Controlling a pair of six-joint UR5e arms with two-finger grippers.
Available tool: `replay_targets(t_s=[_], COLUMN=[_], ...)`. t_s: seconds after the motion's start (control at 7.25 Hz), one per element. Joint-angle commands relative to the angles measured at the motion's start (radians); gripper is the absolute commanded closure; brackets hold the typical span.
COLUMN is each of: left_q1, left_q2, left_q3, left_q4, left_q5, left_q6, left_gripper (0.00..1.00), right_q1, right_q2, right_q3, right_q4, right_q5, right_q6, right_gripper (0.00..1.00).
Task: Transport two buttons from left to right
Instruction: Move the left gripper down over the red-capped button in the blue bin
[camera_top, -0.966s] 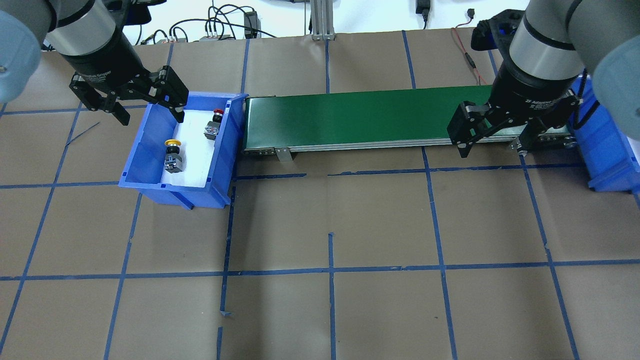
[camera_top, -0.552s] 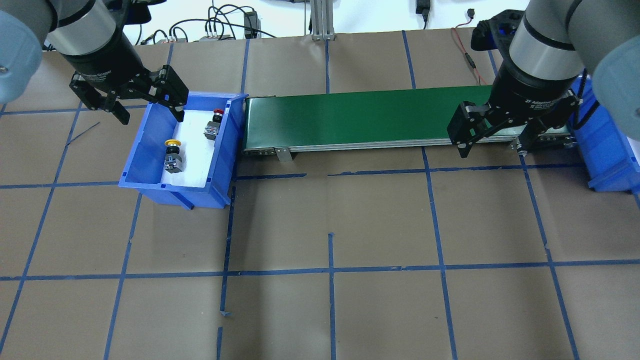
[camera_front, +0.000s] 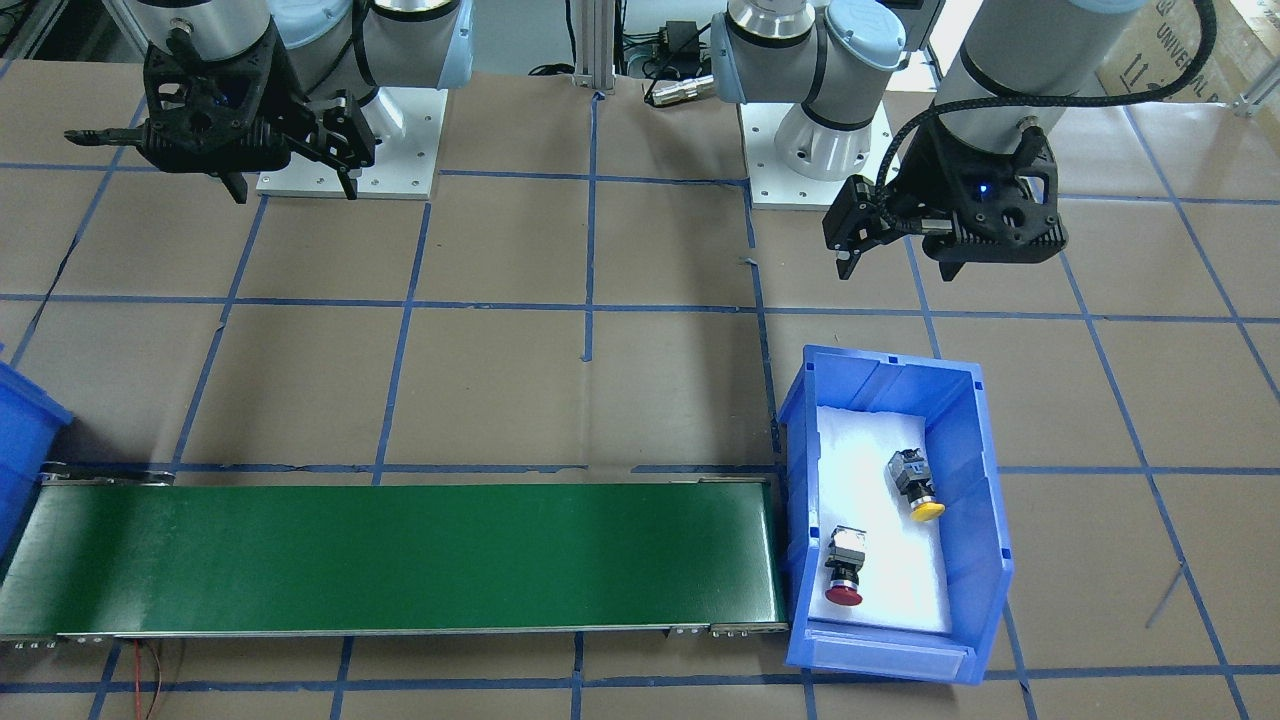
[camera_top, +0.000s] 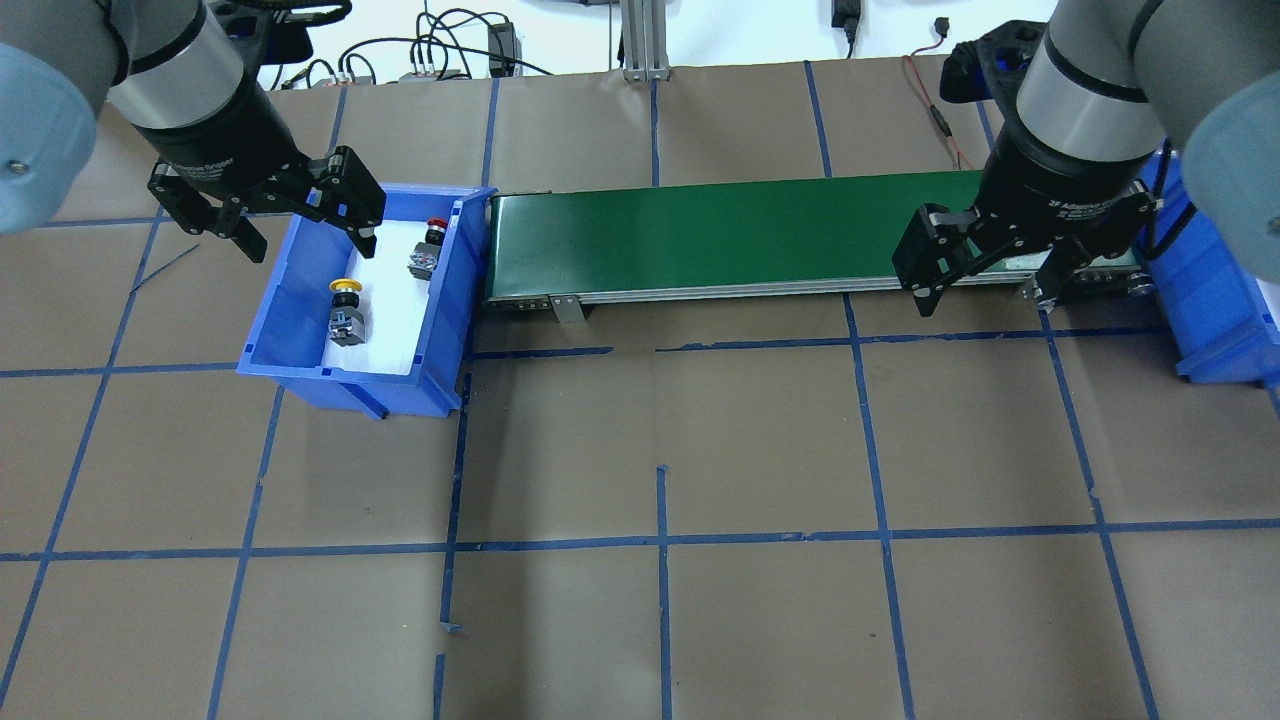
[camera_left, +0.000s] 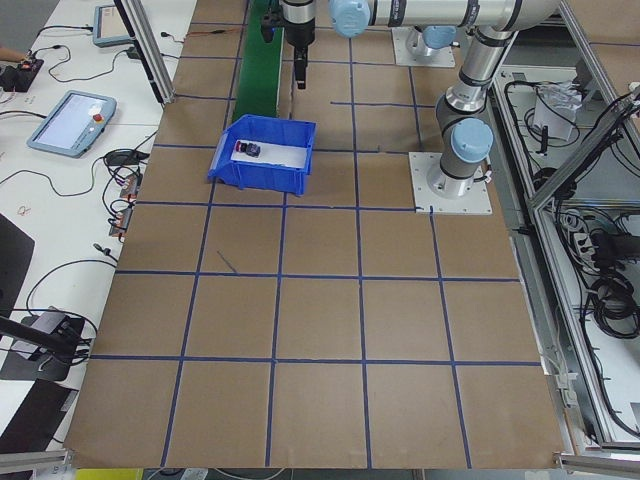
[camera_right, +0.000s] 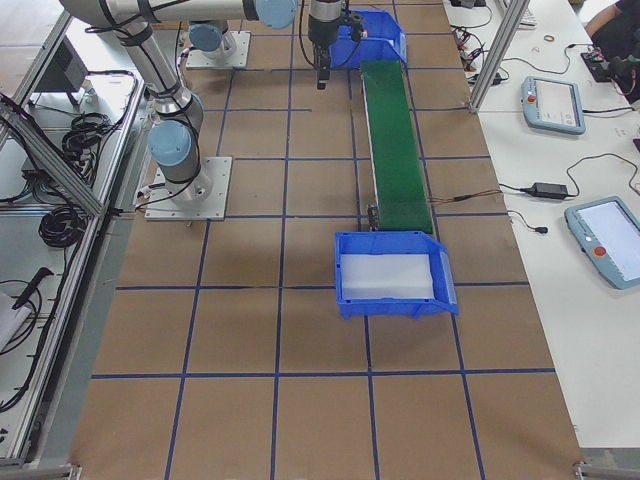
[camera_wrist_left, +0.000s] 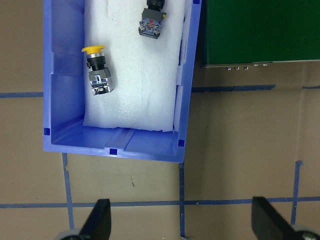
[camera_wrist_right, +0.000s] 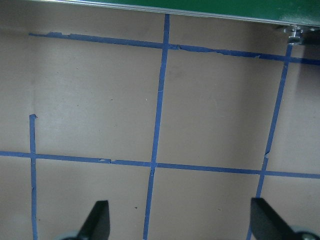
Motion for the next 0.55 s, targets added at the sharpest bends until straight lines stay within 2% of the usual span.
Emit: replay_targets(t_s=[0.0,0.28,0.41], left_q1=[0.028,0.042,0.071], left_q2=[-0.054,-0.209,-0.247], left_q3=[0.04,0.089,0.086], left_q4=[0.009,0.187,0.23], left_q5=[0.025,0.013,0.013], left_q6=[0.04,0.092,0.179], left_gripper=[0.0,0.0,0.01], right_q1=[0.0,0.0,0.0], right_q2=[0.0,0.0,0.0], right_q3=[0.0,0.0,0.0], right_q4=[0.001,0.001,0.001], right_q5=[0.0,0.0,0.0], right_q6=[0.0,0.0,0.0], right_gripper=[0.0,0.0,0.0])
